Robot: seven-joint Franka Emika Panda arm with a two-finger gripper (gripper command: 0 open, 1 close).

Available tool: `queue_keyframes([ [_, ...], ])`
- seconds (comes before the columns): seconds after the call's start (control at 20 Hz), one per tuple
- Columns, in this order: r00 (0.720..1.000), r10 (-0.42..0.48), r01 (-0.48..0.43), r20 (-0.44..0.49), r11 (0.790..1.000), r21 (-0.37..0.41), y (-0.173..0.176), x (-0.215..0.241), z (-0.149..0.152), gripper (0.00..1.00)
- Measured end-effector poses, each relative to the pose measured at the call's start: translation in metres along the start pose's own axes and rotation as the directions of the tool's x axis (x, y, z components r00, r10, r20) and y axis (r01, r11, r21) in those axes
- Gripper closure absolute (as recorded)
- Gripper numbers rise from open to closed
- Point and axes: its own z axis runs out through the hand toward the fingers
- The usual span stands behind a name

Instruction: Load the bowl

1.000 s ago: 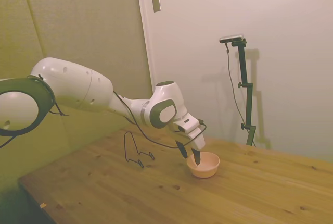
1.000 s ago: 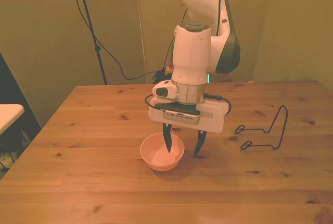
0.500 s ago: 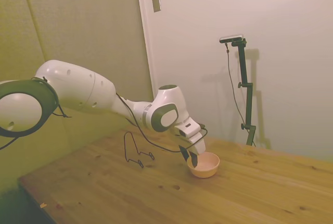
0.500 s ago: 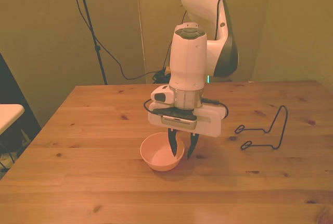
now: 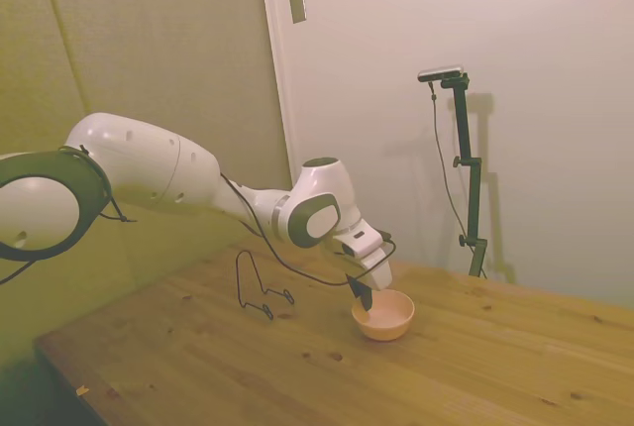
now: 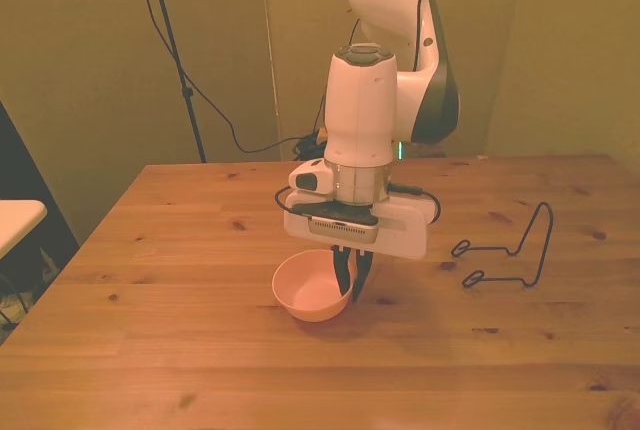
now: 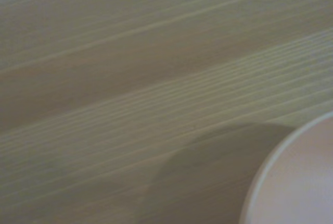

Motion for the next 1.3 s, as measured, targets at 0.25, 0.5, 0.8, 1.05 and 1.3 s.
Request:
queue_keyframes([
  [0.25,0.998,-0.024,0.021,0.057,0.998,0.051,-0.004,-0.006,-0.019,1.00],
  [0.5,0.981,-0.096,0.070,0.166,0.986,0.154,-0.008,-0.039,-0.081,1.00],
  [0.8,0.924,-0.228,0.154,0.305,0.956,0.249,-0.002,-0.102,-0.136,1.00],
  [1.05,0.861,-0.350,0.203,0.368,0.901,0.384,-0.015,-0.135,-0.133,1.00],
  [1.3,0.801,-0.439,0.211,0.408,0.844,0.493,-0.019,-0.159,-0.127,1.00],
])
